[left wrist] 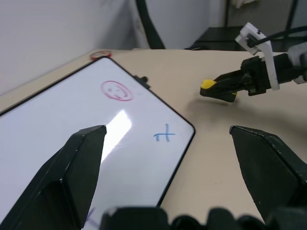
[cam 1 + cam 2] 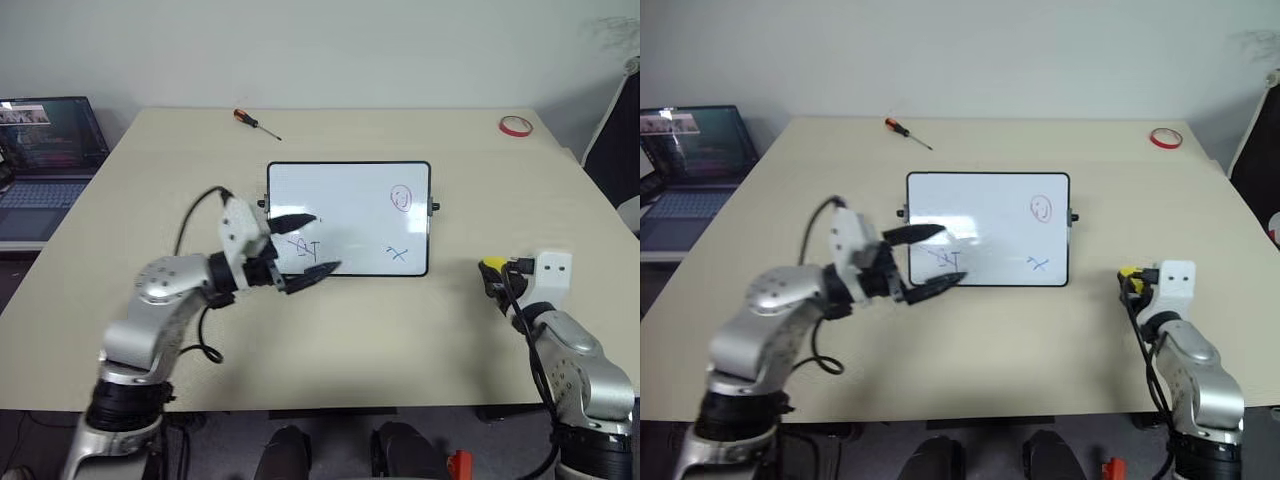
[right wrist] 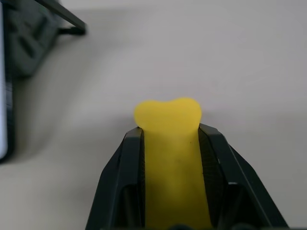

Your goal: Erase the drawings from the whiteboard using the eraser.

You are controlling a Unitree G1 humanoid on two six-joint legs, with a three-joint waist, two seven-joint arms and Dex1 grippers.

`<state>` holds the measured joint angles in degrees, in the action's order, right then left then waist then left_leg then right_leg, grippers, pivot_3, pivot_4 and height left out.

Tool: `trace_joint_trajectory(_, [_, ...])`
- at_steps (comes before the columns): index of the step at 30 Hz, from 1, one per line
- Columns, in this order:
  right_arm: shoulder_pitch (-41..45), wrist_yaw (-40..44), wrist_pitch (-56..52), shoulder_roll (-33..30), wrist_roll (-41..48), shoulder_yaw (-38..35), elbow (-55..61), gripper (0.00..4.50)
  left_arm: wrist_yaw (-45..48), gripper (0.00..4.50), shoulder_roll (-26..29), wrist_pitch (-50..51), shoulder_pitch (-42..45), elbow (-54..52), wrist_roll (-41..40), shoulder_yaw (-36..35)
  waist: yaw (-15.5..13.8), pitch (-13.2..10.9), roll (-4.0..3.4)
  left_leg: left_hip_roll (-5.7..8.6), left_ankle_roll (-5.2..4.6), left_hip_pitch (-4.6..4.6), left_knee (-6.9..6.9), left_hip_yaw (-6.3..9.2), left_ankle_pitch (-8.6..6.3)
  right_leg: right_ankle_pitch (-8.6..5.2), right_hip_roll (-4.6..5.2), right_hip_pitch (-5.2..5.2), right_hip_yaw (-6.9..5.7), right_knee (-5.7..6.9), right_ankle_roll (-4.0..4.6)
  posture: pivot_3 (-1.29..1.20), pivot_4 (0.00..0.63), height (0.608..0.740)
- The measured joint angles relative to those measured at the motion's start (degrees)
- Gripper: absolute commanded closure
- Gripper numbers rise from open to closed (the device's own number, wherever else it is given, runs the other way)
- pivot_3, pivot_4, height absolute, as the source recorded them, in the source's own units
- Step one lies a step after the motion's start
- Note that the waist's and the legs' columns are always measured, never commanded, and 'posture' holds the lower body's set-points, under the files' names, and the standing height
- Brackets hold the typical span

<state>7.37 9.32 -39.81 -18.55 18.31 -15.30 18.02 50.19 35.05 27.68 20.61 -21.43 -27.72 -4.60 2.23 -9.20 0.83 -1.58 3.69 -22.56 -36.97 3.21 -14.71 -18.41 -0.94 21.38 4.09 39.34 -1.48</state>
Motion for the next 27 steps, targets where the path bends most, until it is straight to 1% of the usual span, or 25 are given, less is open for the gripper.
trace_joint_trajectory(4, [3.4, 0.9, 0.4, 0.0, -0.4, 2.2, -1.9, 3.35, -0.9, 0.00, 4.2, 4.5, 0.4, -0.8, -2.4, -3.1, 0.0, 0.0, 0.02, 0.00, 0.00, -0.04, 0.01, -0.03, 0.00, 0.00, -0.01, 0.06, -0.02, -0.01, 0.00, 0.00, 0.150, 0.740])
trace_joint_trajectory(7, [5.9, 1.9, 0.6, -0.2, -0.9, 3.6, -3.2, 3.35, -0.7, 0.00, 8.7, 9.2, -0.1, -2.3, -6.2, -7.4, 0.0, -0.1, 0.02, -0.06, 0.00, -0.10, 0.04, -0.04, 0.00, 0.00, -0.01, 0.13, -0.02, -0.02, 0.00, 0.00, 0.150, 0.740])
trace_joint_trajectory(9, [7.8, 2.1, 0.7, -0.4, -1.1, 3.7, -4.6, 3.35, -0.6, 0.00, 10.7, 11.6, -0.4, -3.7, -9.0, -10.0, 0.0, -0.1, 0.02, -0.07, 0.00, -0.13, 0.03, -0.04, 0.00, 0.00, 0.01, 0.12, -0.02, -0.06, 0.00, 0.00, 0.150, 0.740])
trace_joint_trajectory(13, [10.1, 3.0, 1.4, -1.0, -1.4, 3.8, -6.7, 3.35, 1.2, 0.00, 15.4, 14.9, -3.3, -5.1, -13.0, -13.9, 0.1, -0.1, 0.01, -0.08, 0.00, -0.12, 0.05, -0.03, 0.00, 0.00, 0.01, 0.13, -0.01, -0.08, 0.01, 0.00, 0.150, 0.740])
trace_joint_trajectory(17, [11.4, 3.2, 1.7, -1.2, -1.4, 4.1, -8.3, 3.35, 2.0, 0.00, 18.3, 17.6, -6.3, -6.2, -16.3, -17.2, 0.1, -0.1, 0.00, -0.08, 0.00, -0.12, 0.04, -0.03, 0.00, 0.00, 0.02, 0.13, 0.00, -0.07, 0.01, 0.00, 0.150, 0.740])
trace_joint_trajectory(21, [12.1, 3.2, 1.8, -1.4, -1.4, 4.1, -8.4, 3.35, 1.8, 0.00, 19.5, 18.3, -8.2, -6.5, -17.5, -20.4, 0.1, -0.1, -0.01, -0.09, 0.00, -0.12, 0.06, -0.04, 0.00, 0.00, 0.02, 0.13, 0.00, -0.08, 0.01, 0.00, 0.150, 0.740])
trace_joint_trajectory(24, [12.3, 3.2, 1.8, -1.5, -1.4, 4.1, -8.6, 3.35, 2.0, 0.00, 18.7, 17.4, -13.5, -6.8, -17.4, -22.6, 0.1, -0.2, -0.03, -0.12, 0.00, -0.11, 0.09, -0.09, -0.01, 0.00, 0.04, 0.15, 0.02, -0.10, 0.01, 0.00, 0.150, 0.740])
trace_joint_trajectory(27, [12.6, 3.1, 1.9, -1.8, -1.5, 4.0, -9.2, 3.35, 2.9, 0.00, 17.9, 15.6, -18.2, -6.8, -16.6, -22.9, 0.3, -0.2, -0.01, -0.13, 0.01, -0.14, 0.08, -0.04, 0.00, 0.00, 0.09, 0.17, 0.03, -0.10, 0.02, 0.00, 0.150, 0.740])
